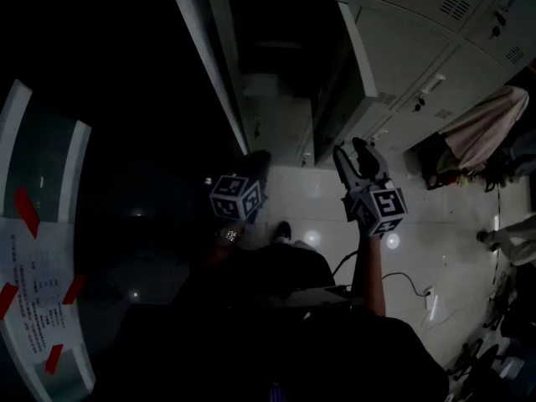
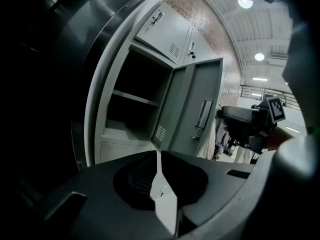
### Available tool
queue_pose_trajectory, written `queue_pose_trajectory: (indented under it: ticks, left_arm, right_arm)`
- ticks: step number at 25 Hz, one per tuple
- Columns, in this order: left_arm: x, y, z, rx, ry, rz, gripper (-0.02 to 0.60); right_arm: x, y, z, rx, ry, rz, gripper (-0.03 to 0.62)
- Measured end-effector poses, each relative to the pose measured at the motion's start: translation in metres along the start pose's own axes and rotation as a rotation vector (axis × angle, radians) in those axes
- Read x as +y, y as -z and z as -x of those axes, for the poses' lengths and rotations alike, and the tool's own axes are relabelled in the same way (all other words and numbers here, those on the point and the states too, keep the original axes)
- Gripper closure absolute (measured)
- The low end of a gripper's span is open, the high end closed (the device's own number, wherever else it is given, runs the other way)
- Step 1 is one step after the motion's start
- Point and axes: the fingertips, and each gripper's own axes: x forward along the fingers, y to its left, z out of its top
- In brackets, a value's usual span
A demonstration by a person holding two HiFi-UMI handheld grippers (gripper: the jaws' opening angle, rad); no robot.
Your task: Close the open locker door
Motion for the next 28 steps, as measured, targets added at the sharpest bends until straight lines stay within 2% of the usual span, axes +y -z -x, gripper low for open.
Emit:
queue_pose_trajectory:
  ticks: [2,5,10,21,23,28]
  left_arm:
    - [0.003,0.002,-0.007,0.019,0.0,0.004,0.551]
    - [0.005,-0.004,-0.019,0.019,0.012,0.015,0.551]
    - [0.011,-0.013,-0.034,0.024,0.047,-0.004,0.551]
    - [0.062,-0.024,-0.027,0.01,-0.015,0.015,0.551]
    - [0.07,-0.027,-0.023,-0.003,-0.026,0.016,0.551]
    - [0.084,-0.034,-0.019,-0.022,-0.051,0.014,0.551]
  right_arm:
    - [0.002,0.003,-0.003,0.004,0.001,-0.007,0.383]
    - [0.011,0.005,-0.009,0.019,-0.015,0.001,0.419]
    - [0.025,0.004,-0.021,0.021,-0.034,-0.007,0.451]
    - [0.075,0.005,-0.065,-0.005,-0.17,-0.057,0.467]
    - [0.08,0.007,-0.078,0.003,-0.179,-0.052,0.504]
    - [0.092,0.01,-0.109,-0.009,-0.225,-0.054,0.528]
